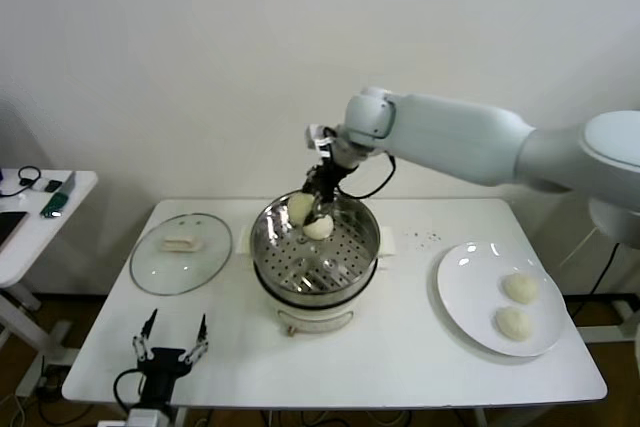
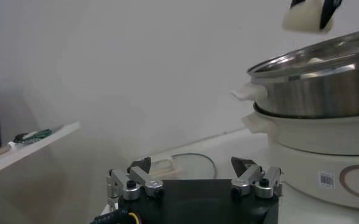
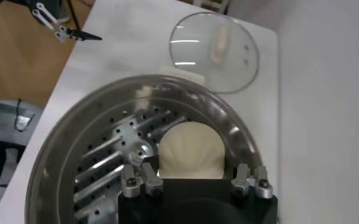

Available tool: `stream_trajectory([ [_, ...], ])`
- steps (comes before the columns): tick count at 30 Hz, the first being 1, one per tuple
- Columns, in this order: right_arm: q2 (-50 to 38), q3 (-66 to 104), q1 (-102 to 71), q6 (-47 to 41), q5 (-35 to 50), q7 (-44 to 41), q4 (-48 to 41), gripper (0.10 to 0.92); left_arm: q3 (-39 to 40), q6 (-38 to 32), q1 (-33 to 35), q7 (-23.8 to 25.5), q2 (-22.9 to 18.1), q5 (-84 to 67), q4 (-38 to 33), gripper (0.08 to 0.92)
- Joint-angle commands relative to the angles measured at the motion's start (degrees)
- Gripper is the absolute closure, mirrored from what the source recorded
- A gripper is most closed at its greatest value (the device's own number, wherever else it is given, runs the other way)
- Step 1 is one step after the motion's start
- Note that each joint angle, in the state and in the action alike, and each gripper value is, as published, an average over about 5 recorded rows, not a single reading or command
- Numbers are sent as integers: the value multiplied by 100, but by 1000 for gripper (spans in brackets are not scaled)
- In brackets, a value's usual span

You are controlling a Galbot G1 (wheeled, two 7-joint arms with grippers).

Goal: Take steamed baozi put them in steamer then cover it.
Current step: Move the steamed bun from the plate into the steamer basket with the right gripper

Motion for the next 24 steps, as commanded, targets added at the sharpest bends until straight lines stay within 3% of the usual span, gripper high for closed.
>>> stream_trajectory([
  [1, 611, -154, -352, -15, -13, 74, -303, 345, -16, -4, 13, 0, 14, -27, -5, 177],
  [24, 713, -283, -590, 108, -413, -90, -597, 344, -65, -20, -10, 1, 44, -99, 96, 177],
])
